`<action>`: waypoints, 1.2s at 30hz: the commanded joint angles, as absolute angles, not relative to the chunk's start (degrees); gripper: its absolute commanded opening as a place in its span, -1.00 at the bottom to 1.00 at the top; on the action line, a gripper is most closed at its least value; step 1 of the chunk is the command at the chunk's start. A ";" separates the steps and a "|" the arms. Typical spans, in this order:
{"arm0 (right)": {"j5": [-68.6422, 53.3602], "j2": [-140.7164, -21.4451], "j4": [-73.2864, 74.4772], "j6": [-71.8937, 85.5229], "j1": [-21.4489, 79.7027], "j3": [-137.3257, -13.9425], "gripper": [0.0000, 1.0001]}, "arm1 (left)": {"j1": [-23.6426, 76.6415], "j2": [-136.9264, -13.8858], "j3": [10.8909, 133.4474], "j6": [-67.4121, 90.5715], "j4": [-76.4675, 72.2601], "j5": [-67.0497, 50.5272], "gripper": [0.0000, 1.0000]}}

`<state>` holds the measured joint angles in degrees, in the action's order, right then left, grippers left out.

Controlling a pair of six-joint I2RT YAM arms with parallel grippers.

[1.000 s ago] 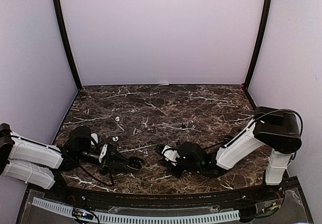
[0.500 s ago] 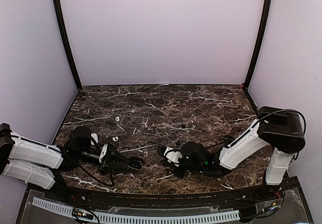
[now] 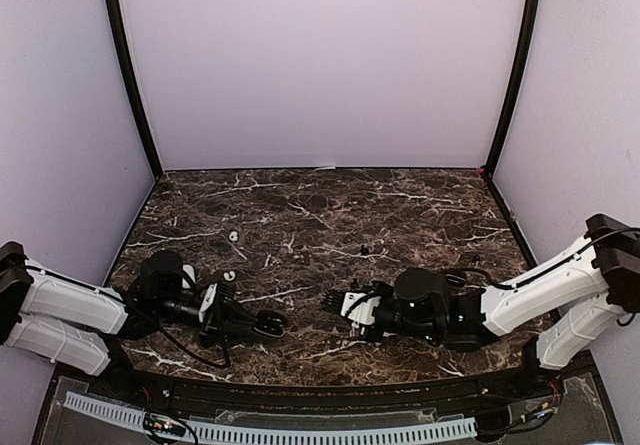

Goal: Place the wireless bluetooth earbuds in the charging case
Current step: Pick up the right earbud from the center of the board, then insert the right earbud into the right side groove of the charging case.

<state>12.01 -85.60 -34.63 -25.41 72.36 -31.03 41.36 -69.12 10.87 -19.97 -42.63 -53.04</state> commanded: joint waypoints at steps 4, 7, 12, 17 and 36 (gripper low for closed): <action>14.27 -80.49 -25.65 -41.78 73.10 -31.64 -0.69 | 40.61 -71.20 13.24 -16.35 -45.06 -54.85 -1.00; 12.08 -78.30 -23.67 -45.75 73.08 -31.87 -0.69 | 40.61 -71.85 13.63 -16.15 -45.37 -55.25 -1.00; 8.76 -74.98 -23.00 -54.92 73.50 -30.52 -0.69 | 40.66 -72.08 14.33 -16.75 -44.13 -55.80 -1.00; 7.38 -72.61 -22.98 -62.12 74.02 -30.01 -0.70 | 40.61 -72.07 14.50 -17.11 -43.81 -57.00 -1.00; 5.15 -76.72 -25.90 -73.67 79.25 -35.46 -0.77 | 40.70 -71.46 13.94 -23.11 -42.14 -60.54 -1.00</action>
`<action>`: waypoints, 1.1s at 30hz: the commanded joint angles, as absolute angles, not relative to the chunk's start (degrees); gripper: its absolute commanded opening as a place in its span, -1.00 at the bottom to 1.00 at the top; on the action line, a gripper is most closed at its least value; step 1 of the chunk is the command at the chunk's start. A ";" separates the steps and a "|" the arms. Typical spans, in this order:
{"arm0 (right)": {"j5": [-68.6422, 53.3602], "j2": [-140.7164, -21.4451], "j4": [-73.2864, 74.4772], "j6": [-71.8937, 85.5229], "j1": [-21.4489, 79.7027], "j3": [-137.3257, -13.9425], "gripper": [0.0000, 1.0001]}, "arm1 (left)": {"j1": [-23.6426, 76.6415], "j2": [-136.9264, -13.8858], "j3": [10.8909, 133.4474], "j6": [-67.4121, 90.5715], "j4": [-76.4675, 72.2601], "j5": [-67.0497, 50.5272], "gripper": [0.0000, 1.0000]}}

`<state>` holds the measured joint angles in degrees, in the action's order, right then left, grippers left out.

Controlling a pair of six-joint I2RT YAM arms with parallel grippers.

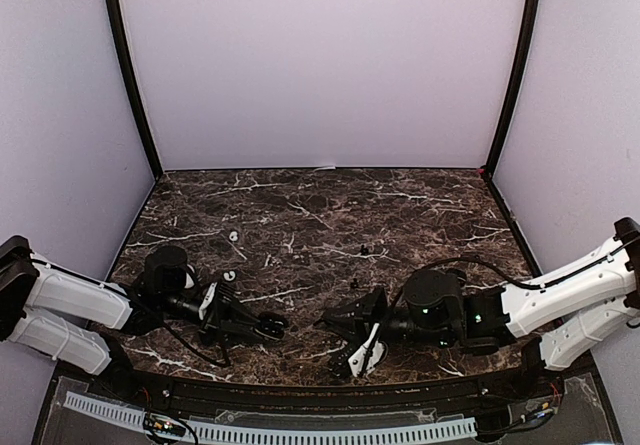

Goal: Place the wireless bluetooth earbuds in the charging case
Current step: Insert the right earbud into the right side groove of the charging case.

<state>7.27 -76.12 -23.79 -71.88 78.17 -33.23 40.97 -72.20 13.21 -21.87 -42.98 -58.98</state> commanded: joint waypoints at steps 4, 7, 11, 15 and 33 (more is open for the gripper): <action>4.22 -77.11 -26.40 -74.53 79.83 -35.82 -0.77 | 40.75 -71.86 13.89 -22.82 -42.57 -61.03 -1.00; 4.14 -77.64 -26.54 -75.09 80.15 -36.15 -0.77 | 40.79 -72.24 13.73 -22.52 -43.28 -61.09 -1.00; 4.13 -78.53 -26.59 -75.17 80.41 -36.46 -0.77 | 40.83 -72.33 13.71 -22.32 -43.54 -61.04 -1.00; 4.17 -79.25 -26.56 -75.15 80.64 -36.69 -0.78 | 40.83 -72.25 13.67 -22.14 -43.57 -60.79 -1.00; 10.01 -87.52 13.23 -23.46 78.88 -58.89 -0.75 | 41.40 -66.72 11.24 -24.94 -43.34 -50.06 -1.00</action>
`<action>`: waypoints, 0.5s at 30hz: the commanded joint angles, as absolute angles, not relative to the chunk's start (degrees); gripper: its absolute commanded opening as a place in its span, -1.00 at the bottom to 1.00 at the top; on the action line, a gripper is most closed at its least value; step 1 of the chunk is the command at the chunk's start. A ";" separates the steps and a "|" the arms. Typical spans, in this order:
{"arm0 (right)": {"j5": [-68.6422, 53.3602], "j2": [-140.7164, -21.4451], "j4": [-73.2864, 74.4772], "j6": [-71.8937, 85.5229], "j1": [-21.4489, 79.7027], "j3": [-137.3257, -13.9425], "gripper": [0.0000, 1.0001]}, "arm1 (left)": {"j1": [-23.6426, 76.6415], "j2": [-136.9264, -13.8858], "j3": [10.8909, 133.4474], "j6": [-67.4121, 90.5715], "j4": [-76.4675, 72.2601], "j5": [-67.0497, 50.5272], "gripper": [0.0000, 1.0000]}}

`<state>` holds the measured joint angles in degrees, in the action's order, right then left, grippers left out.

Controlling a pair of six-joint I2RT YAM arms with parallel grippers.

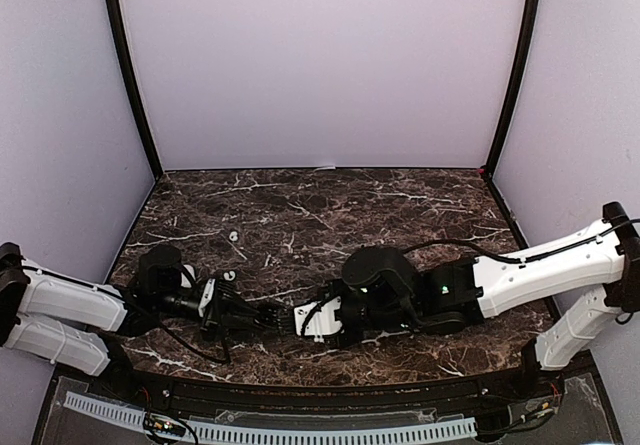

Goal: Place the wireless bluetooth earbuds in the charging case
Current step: Insert the right earbud into the right side groove of the charging case.

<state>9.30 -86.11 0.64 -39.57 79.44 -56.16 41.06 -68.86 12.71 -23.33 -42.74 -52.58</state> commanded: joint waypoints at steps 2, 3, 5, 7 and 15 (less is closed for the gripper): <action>9.25 -87.54 15.85 -19.25 78.72 -59.73 -0.75 | 41.59 -66.31 11.08 -25.55 -43.21 -49.15 -1.00; 8.76 -87.54 17.00 -16.96 78.55 -60.26 -0.75 | 41.81 -66.15 11.06 -25.90 -42.91 -48.61 -1.00; 7.43 -87.64 19.17 -11.73 78.13 -61.39 -0.75 | 42.19 -65.89 11.07 -26.77 -42.22 -47.09 -1.00; 6.55 -87.75 21.12 -6.58 77.63 -62.50 -0.77 | 42.92 -65.58 11.09 -28.00 -41.48 -45.40 -1.00; -1.67 -88.64 27.98 14.22 74.35 -64.78 -0.96 | 46.15 -68.02 11.80 -31.47 -42.55 -39.76 -1.00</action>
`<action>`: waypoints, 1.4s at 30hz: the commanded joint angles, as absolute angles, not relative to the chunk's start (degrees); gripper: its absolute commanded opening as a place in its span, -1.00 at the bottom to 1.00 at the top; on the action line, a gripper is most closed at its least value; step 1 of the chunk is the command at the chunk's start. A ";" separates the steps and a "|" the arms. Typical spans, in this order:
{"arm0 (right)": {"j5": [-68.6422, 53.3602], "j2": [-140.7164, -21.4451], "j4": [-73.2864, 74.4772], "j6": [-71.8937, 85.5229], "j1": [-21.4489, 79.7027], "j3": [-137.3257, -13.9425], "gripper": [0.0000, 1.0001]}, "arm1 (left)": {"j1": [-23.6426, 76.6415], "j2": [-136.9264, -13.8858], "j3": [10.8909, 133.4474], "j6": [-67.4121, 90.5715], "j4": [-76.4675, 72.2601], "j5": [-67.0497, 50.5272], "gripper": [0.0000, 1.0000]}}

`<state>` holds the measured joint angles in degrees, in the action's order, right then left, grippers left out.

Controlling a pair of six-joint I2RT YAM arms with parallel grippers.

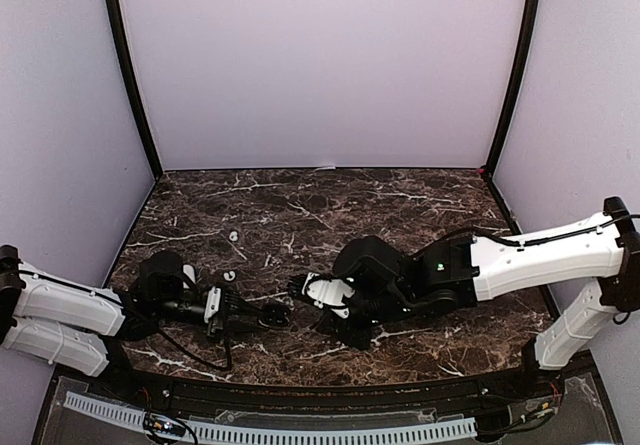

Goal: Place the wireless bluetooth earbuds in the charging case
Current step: Insert the right earbud into the right side groove of the charging case.

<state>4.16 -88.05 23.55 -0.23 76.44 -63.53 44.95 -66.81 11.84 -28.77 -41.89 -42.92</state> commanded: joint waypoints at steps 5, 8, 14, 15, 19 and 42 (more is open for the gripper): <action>-8.63 -87.21 28.46 25.64 71.05 -66.29 -1.00 | 47.23 -70.55 12.91 -31.81 -43.95 -37.92 -1.00; -12.67 -84.93 26.85 32.80 68.20 -63.89 -1.00 | 47.36 -71.54 13.13 -31.90 -44.97 -37.54 -1.00; -26.32 -84.21 20.09 49.16 59.36 -55.80 -1.00 | 47.50 -72.26 13.34 -32.37 -46.35 -36.90 -1.00; -27.43 -84.67 19.77 49.93 58.65 -55.66 -1.00 | 47.54 -72.48 13.43 -32.62 -46.50 -36.73 -1.00; -26.35 -86.86 23.79 48.56 58.27 -58.90 -1.00 | 47.64 -74.01 13.74 -33.66 -48.74 -36.00 -1.00; -18.12 -91.10 32.39 47.33 58.18 -70.99 -1.00 | 48.84 -90.99 25.48 -32.49 -56.78 -33.55 -1.00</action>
